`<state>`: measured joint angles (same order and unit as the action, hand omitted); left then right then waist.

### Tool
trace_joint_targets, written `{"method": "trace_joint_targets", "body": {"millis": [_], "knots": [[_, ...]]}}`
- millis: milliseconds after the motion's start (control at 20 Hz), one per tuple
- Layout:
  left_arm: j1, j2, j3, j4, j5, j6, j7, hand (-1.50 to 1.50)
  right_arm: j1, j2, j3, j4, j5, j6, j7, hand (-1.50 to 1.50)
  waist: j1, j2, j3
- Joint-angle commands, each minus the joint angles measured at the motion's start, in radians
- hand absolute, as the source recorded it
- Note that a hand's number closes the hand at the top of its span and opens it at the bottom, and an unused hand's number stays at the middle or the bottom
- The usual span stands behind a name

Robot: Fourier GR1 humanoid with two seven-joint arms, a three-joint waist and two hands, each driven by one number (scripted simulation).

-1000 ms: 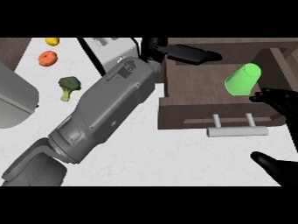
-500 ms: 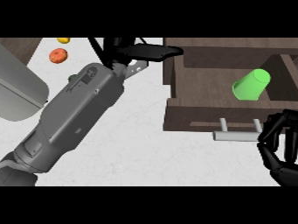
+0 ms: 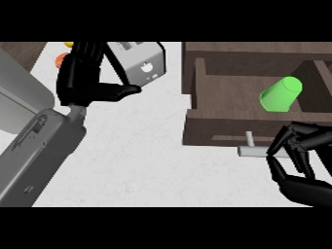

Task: Pick up the cup, place it into the drawer and close the drawer

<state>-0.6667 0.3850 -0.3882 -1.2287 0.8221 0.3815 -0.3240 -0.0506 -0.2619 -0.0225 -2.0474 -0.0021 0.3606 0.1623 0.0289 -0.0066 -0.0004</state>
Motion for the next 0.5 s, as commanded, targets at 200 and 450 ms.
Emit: {"method": "trace_joint_targets", "body": {"millis": [200, 450], "knots": [[0.211, 0.116, 0.057, -0.180, 0.024, -0.073, 0.010, -1.50, -0.055, -0.126, 0.084, 0.115, 0.321, 0.037, -0.178, 1.50, 0.009, 0.005, 0.001], [0.361, 0.147, 0.088, -0.257, 0.038, -0.145, -0.023, -1.50, -0.037, -0.111, 0.219, 0.248, 0.569, -0.070, -0.278, 1.50, -0.002, 0.006, 0.001]]}}
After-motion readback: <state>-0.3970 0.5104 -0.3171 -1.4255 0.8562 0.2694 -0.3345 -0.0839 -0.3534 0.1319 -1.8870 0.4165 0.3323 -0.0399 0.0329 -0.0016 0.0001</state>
